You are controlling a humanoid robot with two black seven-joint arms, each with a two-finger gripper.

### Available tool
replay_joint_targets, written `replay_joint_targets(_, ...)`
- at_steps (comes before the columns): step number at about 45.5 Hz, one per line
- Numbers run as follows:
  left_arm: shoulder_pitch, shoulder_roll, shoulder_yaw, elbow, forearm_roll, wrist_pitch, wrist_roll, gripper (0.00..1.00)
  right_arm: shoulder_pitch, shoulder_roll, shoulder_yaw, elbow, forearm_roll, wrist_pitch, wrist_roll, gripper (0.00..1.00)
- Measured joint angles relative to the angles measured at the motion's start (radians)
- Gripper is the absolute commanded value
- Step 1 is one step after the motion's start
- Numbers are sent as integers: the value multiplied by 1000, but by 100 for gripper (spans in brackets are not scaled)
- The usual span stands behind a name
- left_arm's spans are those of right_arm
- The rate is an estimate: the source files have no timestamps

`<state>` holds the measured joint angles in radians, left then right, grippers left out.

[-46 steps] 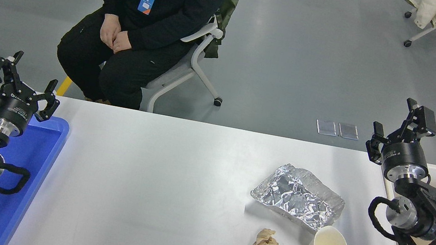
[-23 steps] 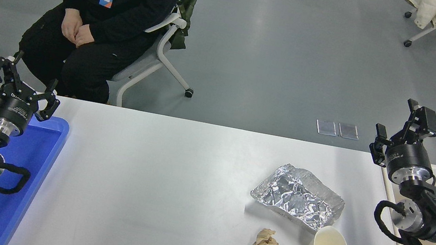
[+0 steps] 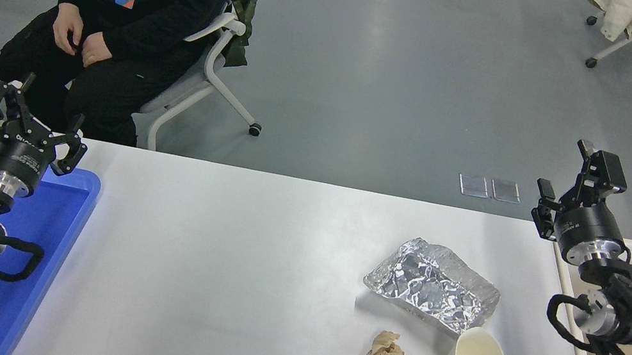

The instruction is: Clean the table surface

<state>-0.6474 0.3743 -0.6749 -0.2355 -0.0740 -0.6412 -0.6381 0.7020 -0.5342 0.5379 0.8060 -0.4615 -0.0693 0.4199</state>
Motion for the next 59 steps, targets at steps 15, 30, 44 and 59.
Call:
replay_joint_targets(15,0,0,0,0,0,0,0,100,27,-215,-256,146,-137,19,-16,100)
replay_joint_targets(30,0,0,0,0,0,0,0,100,39,-431,-428,313,-333,107,-78,100)
replay_joint_targets(44,0,0,0,0,0,0,0,100,34,-568,-499,438,-404,228,-129,100)
replay_joint_targets(59,0,0,0,0,0,0,0,100,17,-631,-553,566,-418,278,-178,100)
